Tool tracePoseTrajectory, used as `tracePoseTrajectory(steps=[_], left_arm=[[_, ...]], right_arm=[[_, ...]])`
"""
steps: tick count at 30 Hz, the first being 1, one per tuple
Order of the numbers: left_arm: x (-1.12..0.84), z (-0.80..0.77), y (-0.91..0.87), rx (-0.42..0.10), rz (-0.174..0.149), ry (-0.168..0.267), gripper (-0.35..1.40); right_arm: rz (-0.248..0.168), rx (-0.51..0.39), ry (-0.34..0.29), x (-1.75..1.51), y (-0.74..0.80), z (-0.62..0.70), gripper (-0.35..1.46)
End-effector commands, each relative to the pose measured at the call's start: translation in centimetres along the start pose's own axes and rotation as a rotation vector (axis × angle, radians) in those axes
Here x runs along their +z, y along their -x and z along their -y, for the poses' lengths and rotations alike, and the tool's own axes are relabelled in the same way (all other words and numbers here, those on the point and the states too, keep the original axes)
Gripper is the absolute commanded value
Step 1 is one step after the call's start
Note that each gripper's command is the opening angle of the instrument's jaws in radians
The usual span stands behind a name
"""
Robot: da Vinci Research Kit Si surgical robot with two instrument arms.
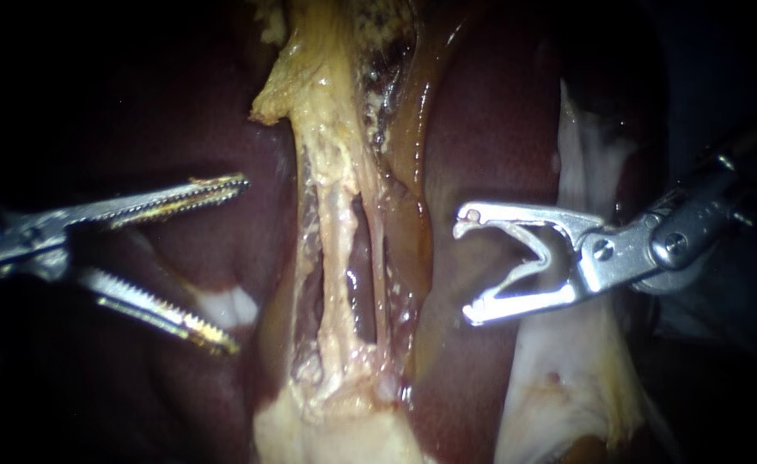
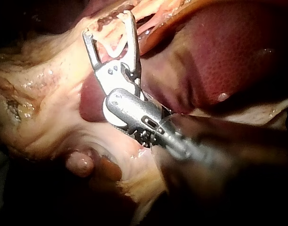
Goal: Grabbing gallbladder
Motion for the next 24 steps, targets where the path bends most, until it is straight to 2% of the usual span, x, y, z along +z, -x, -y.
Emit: tracePoseTrajectory(steps=[1, 4, 6, 12, 15, 20, 24], left_arm=[[0.00, -0.02, 0.01, -0.016, 0.000, 0.006, 1.01], [-0.02, -0.12, 0.07, -0.065, -0.005, 0.063, 0.99], [-0.03, -0.24, 0.12, -0.093, -0.010, 0.104, 0.98], [0.00, -0.70, 0.31, -0.189, -0.016, 0.167, 0.88], [0.07, -0.86, 0.36, -0.239, -0.017, 0.193, 0.86], [0.27, -0.97, 0.36, -0.324, -0.011, 0.224, 0.84], [0.40, -1.04, 0.36, -0.346, -0.010, 0.238, 0.84]], right_arm=[[0.000, 0.000, 0.000, 0.00, 0.00, 0.00, 0.59], [0.000, 0.000, 0.000, 0.00, 0.00, 0.00, 0.59], [0.000, -0.001, -0.001, 0.00, 0.00, 0.01, 0.59], [0.000, -0.001, -0.001, 0.00, 0.00, 0.01, 0.59], [0.000, -0.001, -0.001, 0.00, 0.01, 0.01, 0.59], [0.000, -0.001, -0.001, 0.00, 0.01, 0.01, 0.59], [0.000, -0.001, -0.001, 0.00, 0.01, 0.02, 0.59]])
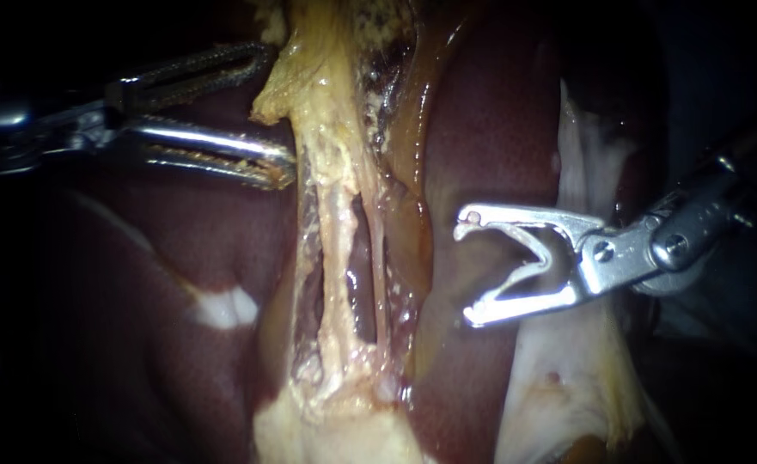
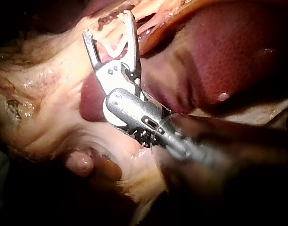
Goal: Grabbing gallbladder
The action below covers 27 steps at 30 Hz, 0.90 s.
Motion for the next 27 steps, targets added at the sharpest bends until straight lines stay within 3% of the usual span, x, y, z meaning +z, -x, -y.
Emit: tracePoseTrajectory(steps=[1, 11, 14, 16, 19, 27], left_arm=[[0.04, -0.02, 0.00, -0.007, 0.000, 0.003, 0.84], [0.15, -0.22, -0.06, -0.042, 0.002, 0.024, 0.76], [0.16, -0.23, -0.07, -0.072, -0.003, 0.029, 0.54], [0.16, -0.24, -0.07, -0.082, -0.021, 0.025, 0.27], [0.16, -0.27, -0.08, -0.080, -0.052, 0.016, -0.35], [0.09, -0.35, -0.12, -0.080, -0.102, 0.021, -0.35]], right_arm=[[0.000, 0.000, 0.000, 0.00, 0.00, 0.00, 0.59], [-0.001, 0.000, -0.001, -0.02, -0.01, 0.01, 0.59], [-0.001, 0.000, -0.001, -0.02, -0.01, 0.01, 0.59], [-0.001, 0.000, -0.001, -0.02, -0.01, 0.01, 0.59], [-0.001, 0.000, -0.001, -0.01, -0.01, 0.01, 0.59], [-0.001, 0.000, -0.002, -0.02, -0.01, 0.01, 0.59]])
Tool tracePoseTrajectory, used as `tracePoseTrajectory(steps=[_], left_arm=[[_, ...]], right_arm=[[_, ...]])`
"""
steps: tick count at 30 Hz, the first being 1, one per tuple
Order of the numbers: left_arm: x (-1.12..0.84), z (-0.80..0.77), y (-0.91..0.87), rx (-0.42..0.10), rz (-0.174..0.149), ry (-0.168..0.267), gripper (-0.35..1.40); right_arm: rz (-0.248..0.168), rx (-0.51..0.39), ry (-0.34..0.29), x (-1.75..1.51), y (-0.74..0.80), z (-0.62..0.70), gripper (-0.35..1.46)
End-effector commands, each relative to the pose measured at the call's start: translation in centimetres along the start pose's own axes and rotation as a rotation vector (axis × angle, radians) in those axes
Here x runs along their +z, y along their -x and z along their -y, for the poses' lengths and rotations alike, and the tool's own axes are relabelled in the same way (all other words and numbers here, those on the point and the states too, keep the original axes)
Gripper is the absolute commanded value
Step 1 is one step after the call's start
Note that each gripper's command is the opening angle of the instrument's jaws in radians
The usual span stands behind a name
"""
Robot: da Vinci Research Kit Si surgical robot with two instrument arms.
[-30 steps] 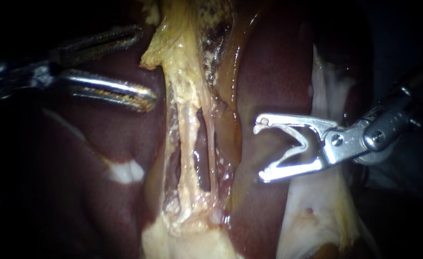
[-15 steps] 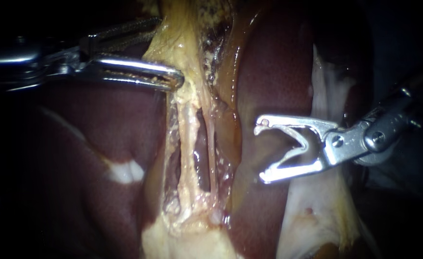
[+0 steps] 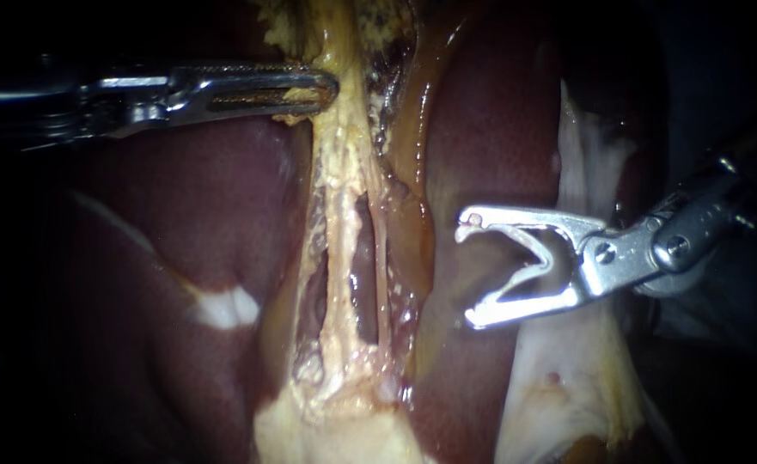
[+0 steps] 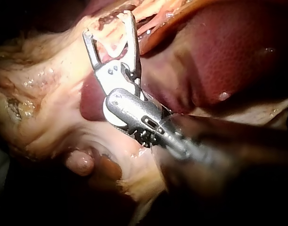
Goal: Grabbing gallbladder
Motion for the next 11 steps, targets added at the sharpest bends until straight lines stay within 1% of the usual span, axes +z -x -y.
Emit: tracePoseTrajectory(steps=[1, 11], left_arm=[[-0.01, 0.00, 0.00, -0.002, -0.002, 0.000, -0.35], [-0.02, 0.00, 0.00, -0.002, -0.005, 0.000, -0.35]], right_arm=[[0.000, 0.000, 0.000, 0.00, 0.00, 0.00, 0.59], [0.000, 0.000, 0.000, 0.00, 0.00, 0.00, 0.59]])
